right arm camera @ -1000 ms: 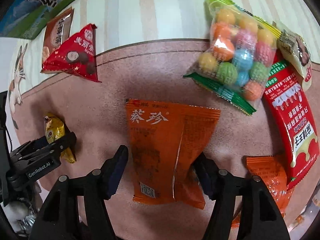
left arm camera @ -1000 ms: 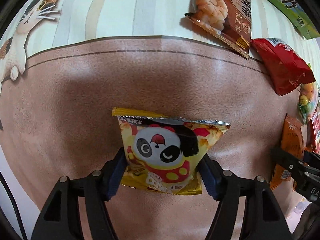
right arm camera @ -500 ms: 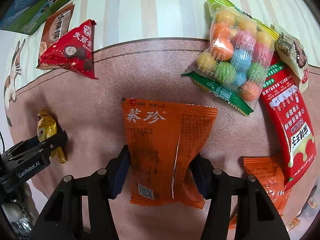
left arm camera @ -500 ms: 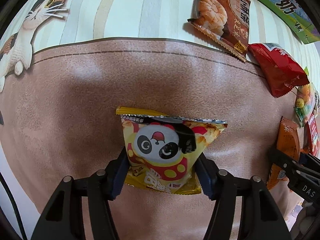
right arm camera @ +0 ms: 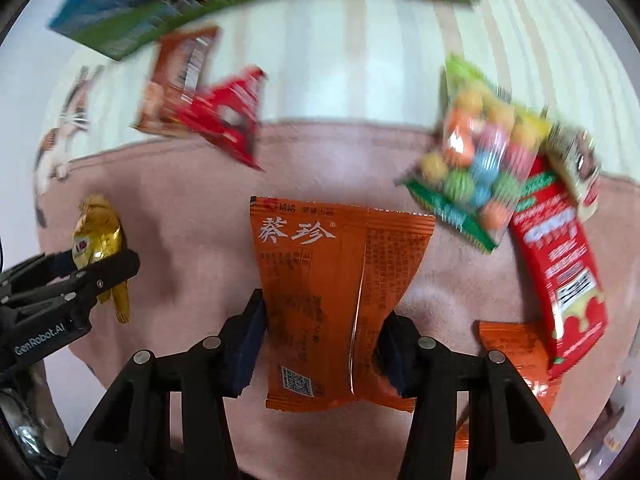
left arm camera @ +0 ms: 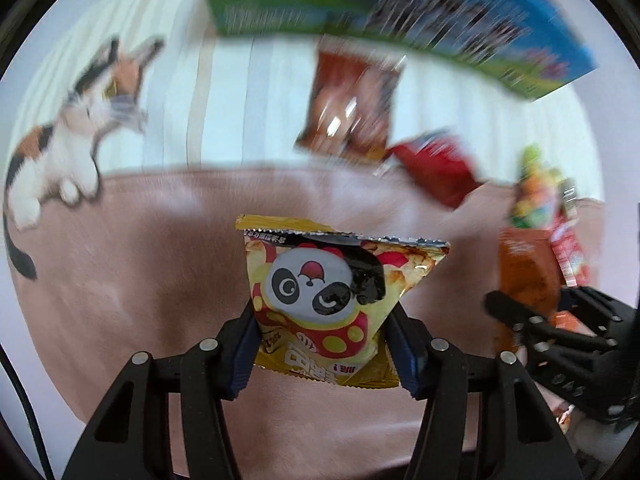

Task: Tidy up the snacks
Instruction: 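Grasp the yellow panda chips with the left tool while the right tool grasps the orange packet, then carry both packets into the cardboard box and open both tools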

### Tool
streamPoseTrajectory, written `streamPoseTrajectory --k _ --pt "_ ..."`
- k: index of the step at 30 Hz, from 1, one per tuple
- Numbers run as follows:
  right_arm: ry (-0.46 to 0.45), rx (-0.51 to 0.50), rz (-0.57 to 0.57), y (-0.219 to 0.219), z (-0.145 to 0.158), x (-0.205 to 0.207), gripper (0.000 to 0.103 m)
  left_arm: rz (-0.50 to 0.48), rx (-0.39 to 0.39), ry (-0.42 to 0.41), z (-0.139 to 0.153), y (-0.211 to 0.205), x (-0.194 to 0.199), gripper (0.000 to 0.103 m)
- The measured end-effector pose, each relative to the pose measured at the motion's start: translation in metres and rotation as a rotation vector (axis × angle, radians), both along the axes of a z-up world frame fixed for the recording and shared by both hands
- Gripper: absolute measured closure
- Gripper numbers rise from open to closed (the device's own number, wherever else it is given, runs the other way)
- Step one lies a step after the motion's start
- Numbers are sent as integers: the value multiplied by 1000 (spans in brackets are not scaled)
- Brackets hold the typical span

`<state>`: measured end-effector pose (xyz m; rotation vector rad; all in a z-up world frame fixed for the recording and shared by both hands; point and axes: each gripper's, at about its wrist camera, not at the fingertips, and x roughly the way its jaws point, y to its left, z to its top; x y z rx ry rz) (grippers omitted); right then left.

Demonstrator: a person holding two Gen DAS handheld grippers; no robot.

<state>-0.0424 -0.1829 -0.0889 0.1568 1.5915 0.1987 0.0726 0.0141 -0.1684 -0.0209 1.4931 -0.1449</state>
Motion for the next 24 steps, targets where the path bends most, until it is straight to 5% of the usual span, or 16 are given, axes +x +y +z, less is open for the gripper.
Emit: streamPoseTrajectory --k 12,19,24 --pt "-284 138 -29 -16 151 39 49 -60 -160 -239 151 -16 53 48" --pt "-434 130 -106 -43 201 101 49 -44 -137 -289 167 -18 121 48" --pt "-474 57 -130 -61 200 159 49 -31 -87 -268 154 -13 179 48"
